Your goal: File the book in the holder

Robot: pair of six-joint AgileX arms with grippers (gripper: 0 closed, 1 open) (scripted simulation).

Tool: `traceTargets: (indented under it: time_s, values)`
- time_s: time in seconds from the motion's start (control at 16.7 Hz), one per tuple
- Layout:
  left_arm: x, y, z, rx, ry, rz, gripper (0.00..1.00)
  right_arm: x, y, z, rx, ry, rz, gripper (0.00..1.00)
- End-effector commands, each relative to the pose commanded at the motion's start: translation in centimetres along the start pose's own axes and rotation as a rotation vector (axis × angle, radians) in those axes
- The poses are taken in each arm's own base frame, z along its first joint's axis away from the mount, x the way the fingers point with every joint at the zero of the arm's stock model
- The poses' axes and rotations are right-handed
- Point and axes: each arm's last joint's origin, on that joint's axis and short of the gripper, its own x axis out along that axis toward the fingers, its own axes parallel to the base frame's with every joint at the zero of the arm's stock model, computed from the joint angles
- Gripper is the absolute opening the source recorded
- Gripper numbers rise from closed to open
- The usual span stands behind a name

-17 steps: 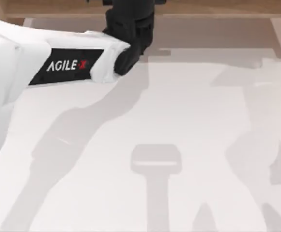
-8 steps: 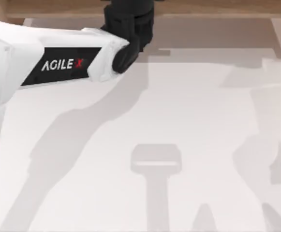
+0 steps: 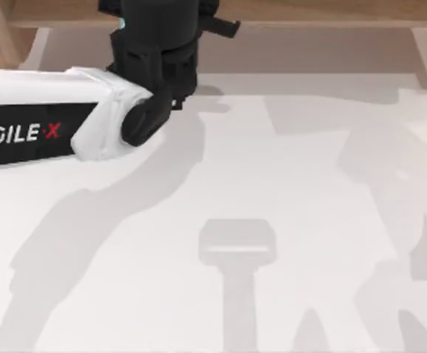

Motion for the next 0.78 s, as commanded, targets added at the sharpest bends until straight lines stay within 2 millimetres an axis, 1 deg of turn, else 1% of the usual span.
traceTargets:
  time_s: [0.18,0.3,0.42,0.6,0.78]
  values:
    - [-2.4,3.7,-1.6,0.160,0.066,0.068,0.00,0.0,0.0,0.0,0.000,0.000,0.000,1.00]
    - [-3.8,6.2,-3.4,0.274,0.126,0.106,0.00,0.0,0.0,0.0,0.000,0.000,0.000,1.00]
    - [-5.1,8.4,-5.6,0.393,0.194,0.126,0.00,0.0,0.0,0.0,0.000,0.000,0.000,1.00]
    - [-6.7,11.1,-9.3,0.567,0.296,0.119,0.00,0.0,0.0,0.0,0.000,0.000,0.000,1.00]
    - [-7.6,13.4,-12.8,0.721,0.390,0.072,0.00,0.0,0.0,0.0,0.000,0.000,0.000,1.00]
